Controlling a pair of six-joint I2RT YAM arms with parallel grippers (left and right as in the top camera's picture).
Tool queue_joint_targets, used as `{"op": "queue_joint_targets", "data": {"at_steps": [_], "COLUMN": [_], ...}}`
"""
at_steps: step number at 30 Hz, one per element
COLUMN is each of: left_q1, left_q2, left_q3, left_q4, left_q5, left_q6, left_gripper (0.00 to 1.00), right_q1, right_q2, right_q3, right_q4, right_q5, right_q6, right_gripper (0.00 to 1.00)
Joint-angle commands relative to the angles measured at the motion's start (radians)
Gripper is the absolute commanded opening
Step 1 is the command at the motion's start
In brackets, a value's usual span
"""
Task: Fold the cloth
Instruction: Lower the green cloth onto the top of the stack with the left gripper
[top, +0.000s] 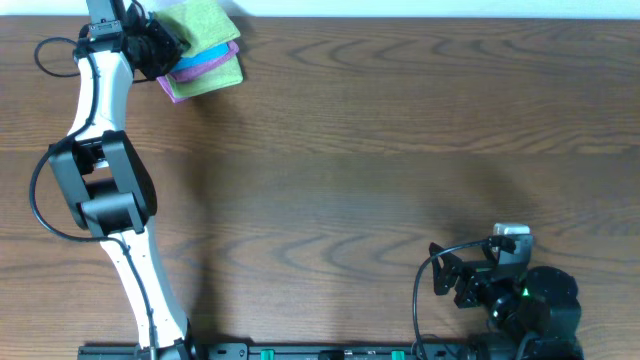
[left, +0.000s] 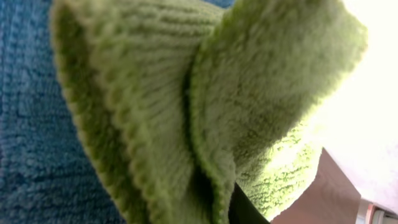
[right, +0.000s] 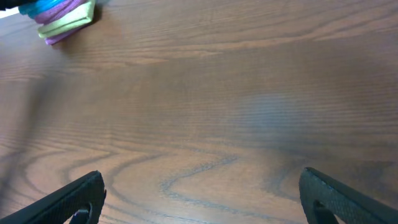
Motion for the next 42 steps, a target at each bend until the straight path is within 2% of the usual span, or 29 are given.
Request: {"op": "queue_joint_targets", "data": {"at_steps": [1,4,13,18,21,25,32,42], "left_q1": [0.008,0.008,0.005,0.005,0.005,0.006,0.006,0.006], "left_q2": [0.015,0.015,0.015,0.012,0.008,0.003,-0.013,-0.020], "left_q3": [0.031,0.031,0.031,0.031,0.031,0.031,0.032,0.032], "left_q4": [-0.033,-0.073,-0.126,-0.126,-0.125,-0.125,-0.108,0.002], "left_q5": [0.001,0.000,0.003,0.016,0.020,0.023,0.023,0.023], "left_q6": [0.011,0.017,0.034,0.034,0.034,0.034,0.032,-0.043], "left_gripper": [0.14,0.06,0.06,0.15,0.18,0.27,0.36,0.36], "right_q1": [-0.007,-0.007,-0.007,-0.007,-0.007,-0.007,-0.007,-0.007], "right_q2": [-0.006,-0.006,-0.006,-0.006,-0.006,-0.006,-0.006,-0.006], "right_q3": [-0.005,-0.005,-0.004,-0.004,-0.005,-0.004,-0.004,-0.004], "right_q4": [-0.001,-0.001,-0.001,-0.001,-0.001,-0.001,-0.001,-0.001], "right_q5": [0.002,0.002,0.002,0.002,0.002,0.002,0.002,0.002], "right_q6": [0.015,0.016,0.016,0.016,0.016,0.016,0.016,0.016], "right_gripper": [0.99,0.99,0.99,0.99,0.99,0.99,0.99,0.99]}}
